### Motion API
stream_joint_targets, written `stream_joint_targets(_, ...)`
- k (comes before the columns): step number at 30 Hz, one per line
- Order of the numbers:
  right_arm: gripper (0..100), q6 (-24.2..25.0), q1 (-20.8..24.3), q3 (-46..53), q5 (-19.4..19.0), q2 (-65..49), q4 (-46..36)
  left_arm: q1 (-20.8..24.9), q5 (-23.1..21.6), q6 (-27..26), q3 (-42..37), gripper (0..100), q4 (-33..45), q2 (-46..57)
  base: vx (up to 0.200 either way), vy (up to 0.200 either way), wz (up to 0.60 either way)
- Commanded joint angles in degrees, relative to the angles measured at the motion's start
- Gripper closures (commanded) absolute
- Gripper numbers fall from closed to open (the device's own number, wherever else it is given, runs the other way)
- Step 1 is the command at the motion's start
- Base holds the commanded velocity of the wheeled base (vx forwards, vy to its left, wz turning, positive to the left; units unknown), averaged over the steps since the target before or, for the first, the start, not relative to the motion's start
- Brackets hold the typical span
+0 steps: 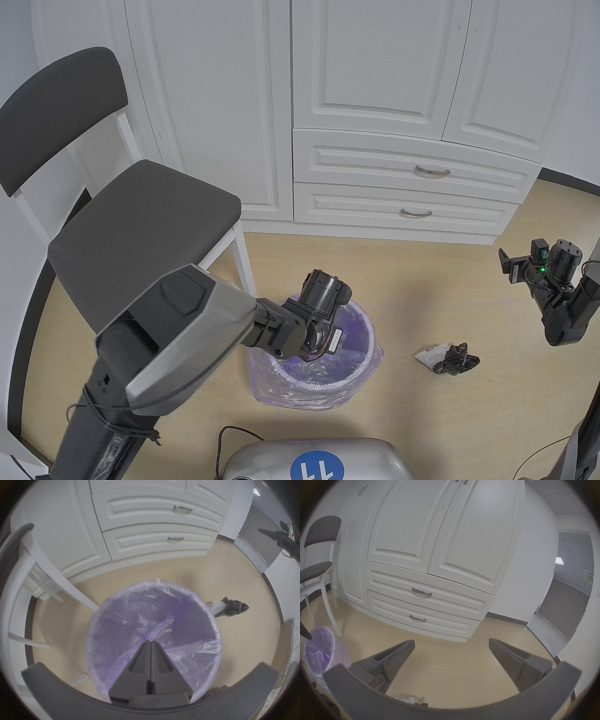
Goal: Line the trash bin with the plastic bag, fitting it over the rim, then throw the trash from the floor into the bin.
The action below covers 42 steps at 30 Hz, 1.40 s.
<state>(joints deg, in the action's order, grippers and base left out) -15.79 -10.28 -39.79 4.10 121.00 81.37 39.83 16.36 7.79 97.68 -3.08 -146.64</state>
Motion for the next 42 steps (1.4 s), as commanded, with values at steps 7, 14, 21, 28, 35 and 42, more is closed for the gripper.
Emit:
stream_joint_targets(7,0,0.0,-0.3,-1.1,0.0,3.0,-0.2,-2.2,-6.2,0.0,10.2,100,6.3,-10.9,0.000,0.000,0.00)
stream_joint_targets(14,0,-0.2,-0.3,-1.2,0.0,3.0,-0.1,-5.1,-10.6,-0.1,16.9,100,12.7,-14.0,0.000,0.000,0.00)
stream_joint_targets(21,0,-0.2,-0.4,-1.2,0.0,3.2,-0.2,-6.1,-15.7,-0.9,16.9,100,14.0,-13.8,0.000,0.000,0.00)
stream_joint_targets(28,0,-0.3,-0.5,-1.1,0.0,3.0,-0.1,-5.4,-14.3,-6.9,16.9,100,18.0,-13.6,0.000,0.000,0.00)
stream_joint_targets(35,0,-0.3,-0.9,-1.1,0.0,2.7,-0.1,-4.6,-12.9,-8.3,16.9,100,21.5,-13.2,0.000,0.000,0.00)
stream_joint_targets(42,0,-0.3,-1.0,-1.0,0.0,2.6,-0.1,-4.7,-7.9,-7.6,16.9,100,15.0,-13.1,0.000,0.000,0.00)
